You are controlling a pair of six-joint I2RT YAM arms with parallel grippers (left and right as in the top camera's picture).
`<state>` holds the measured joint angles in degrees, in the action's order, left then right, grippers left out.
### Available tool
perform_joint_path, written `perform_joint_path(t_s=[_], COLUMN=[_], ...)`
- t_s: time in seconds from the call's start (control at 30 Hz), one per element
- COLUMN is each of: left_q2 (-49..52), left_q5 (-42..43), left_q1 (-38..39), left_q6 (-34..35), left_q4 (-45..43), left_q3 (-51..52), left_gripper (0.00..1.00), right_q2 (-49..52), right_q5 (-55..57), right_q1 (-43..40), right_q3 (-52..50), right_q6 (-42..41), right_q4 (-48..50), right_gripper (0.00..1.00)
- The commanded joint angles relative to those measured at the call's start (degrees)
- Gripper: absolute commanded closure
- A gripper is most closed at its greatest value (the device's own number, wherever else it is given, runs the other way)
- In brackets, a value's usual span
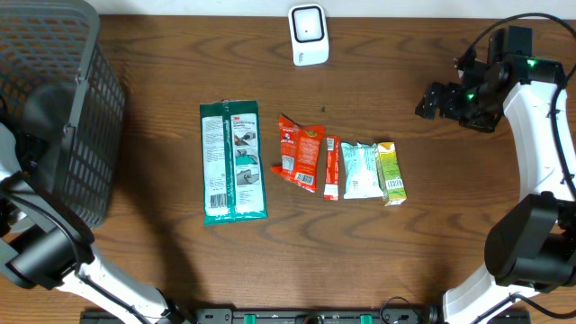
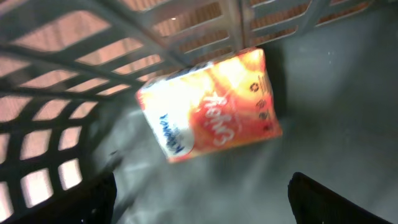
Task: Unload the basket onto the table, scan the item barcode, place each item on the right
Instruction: 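Reach the left gripper into the basket toward the orange Enjoy box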
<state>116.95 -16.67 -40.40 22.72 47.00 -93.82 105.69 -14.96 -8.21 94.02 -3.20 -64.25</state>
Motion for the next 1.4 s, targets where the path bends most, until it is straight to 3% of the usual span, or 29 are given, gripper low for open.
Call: perform_joint_path(t_s=[0.0,0.2,0.53,0.63,0.83,0.93,1.2,1.37], left_q2=[2.38,5.22,7.65,7.67,7.45,7.34,1.16,-2.23], left_q5=[-0.57,-0.59,0.42,8.07,31.28,38.01,38.49,38.51], left_q1=[-0.24,-0.31,-0.31,-0.28,0.31,1.27,2.82,2.73], left_q6=[-0.52,-8.76,-8.96,-9.01,-9.18,-9.18,-9.27,-14.88], left_q4=[-1.57,-5.86,-7.28,-7.26,-7.21,-7.32,-8.87,-9.88], left_q3=[-0.04,-0.04,0.52,0.70,0.68,0.68,0.46,0.46], left_gripper=[0.11,0.11,0.12,0.15,0.21,0.21,0.21,0.21], right_q2=[-0.37,-0.37,-0.37,-0.37,-0.37,-0.37,-0.37,-0.37], right_q5=[0.13,0.13,0.13,0.13,0.13,0.13,0.11,0.13], right_q1=[-0.28,-0.28,-0.28,-0.28,-0.28,-0.26,-0.28,-0.28], right_q3=[0.26,0.26,0.26,0.26,0.26,0.26,0.26,0.26], right_q6=[0.50,0.50,0.50,0.50,0.50,0.50,0.50,0.50], right_q4=[0.00,0.00,0.00,0.00,0.00,0.00,0.00,0.00], right_gripper=[0.01,0.01,0.01,0.01,0.01,0.01,0.01,0.01])
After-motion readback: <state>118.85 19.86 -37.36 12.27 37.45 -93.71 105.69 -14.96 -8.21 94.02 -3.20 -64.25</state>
